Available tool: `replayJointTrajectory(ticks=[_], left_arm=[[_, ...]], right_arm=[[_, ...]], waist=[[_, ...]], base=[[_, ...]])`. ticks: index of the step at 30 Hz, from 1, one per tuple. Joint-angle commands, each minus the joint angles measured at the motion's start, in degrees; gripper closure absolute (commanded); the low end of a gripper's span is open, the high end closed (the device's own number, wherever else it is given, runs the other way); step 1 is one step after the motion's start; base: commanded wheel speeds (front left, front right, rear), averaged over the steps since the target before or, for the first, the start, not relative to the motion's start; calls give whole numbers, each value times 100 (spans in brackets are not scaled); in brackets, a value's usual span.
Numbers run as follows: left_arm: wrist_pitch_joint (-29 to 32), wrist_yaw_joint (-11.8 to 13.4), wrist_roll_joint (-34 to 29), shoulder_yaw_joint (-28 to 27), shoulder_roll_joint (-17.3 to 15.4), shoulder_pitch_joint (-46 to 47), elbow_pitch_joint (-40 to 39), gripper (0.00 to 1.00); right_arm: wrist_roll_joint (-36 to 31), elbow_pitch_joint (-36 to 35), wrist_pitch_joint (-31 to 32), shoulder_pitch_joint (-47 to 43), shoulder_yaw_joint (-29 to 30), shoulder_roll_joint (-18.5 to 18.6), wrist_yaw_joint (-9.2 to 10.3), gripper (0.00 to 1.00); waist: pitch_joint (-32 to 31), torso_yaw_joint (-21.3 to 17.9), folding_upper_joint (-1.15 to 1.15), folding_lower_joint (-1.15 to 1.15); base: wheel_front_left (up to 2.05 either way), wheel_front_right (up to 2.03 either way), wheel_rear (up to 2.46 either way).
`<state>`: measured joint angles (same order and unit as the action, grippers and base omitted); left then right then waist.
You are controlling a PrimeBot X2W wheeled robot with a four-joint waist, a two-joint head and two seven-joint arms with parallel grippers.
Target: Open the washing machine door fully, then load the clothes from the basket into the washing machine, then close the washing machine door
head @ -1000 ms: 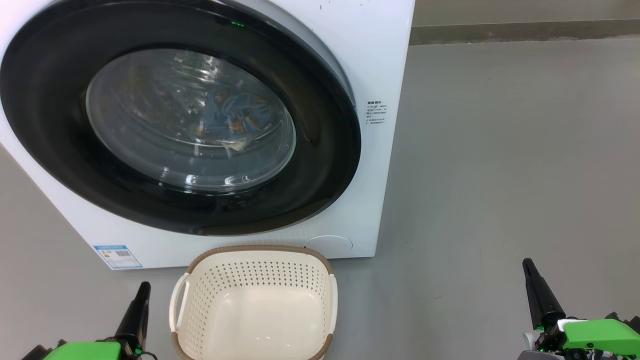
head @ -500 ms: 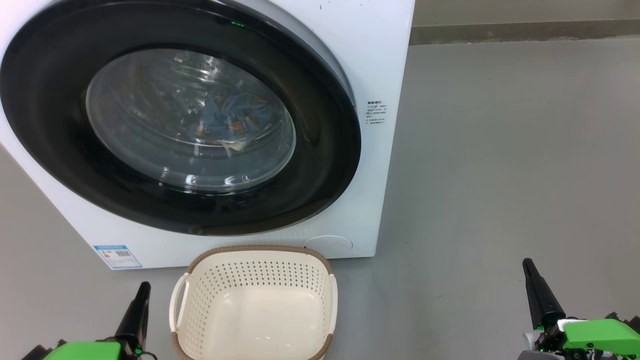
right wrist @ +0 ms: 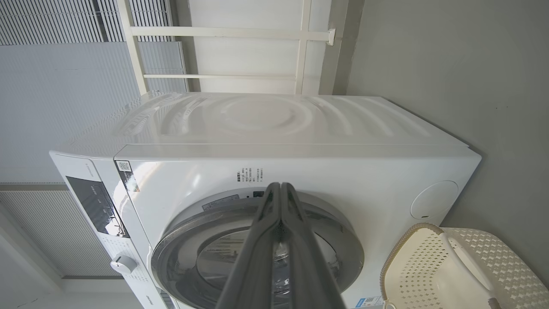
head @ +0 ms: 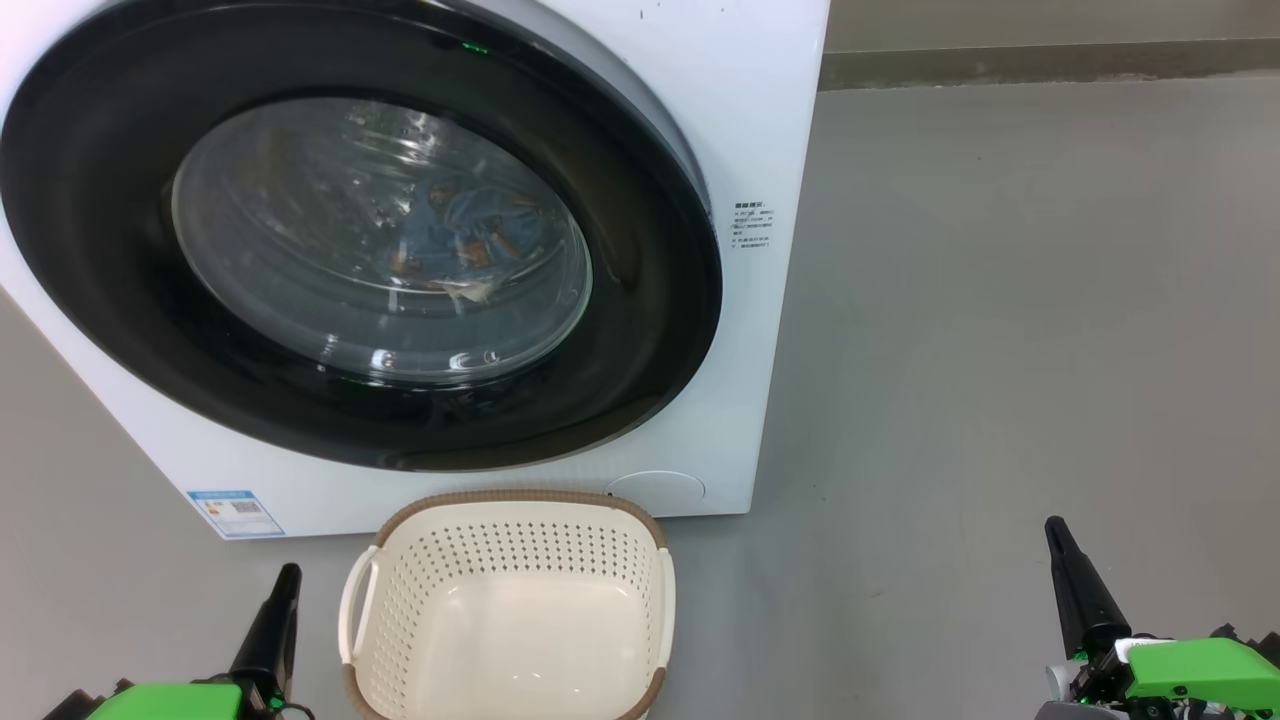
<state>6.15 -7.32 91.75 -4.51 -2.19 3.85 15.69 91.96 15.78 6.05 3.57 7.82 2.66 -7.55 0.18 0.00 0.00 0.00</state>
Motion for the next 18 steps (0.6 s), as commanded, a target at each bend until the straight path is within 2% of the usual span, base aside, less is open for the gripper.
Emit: replayJointTrajectory(ticks=[1, 18], left_arm=[[37, -17, 38, -205, -71, 234, -166, 100], [37, -17, 37, -205, -70, 234, -166, 100]], right_arm=[[18, -176, 46, 262, -127, 21, 6, 100], [19, -176, 45, 262, -128, 21, 6, 100]], waist=[[0, 0, 0, 0], [0, 0, 0, 0]], base=[[0, 0, 0], [0, 0, 0]])
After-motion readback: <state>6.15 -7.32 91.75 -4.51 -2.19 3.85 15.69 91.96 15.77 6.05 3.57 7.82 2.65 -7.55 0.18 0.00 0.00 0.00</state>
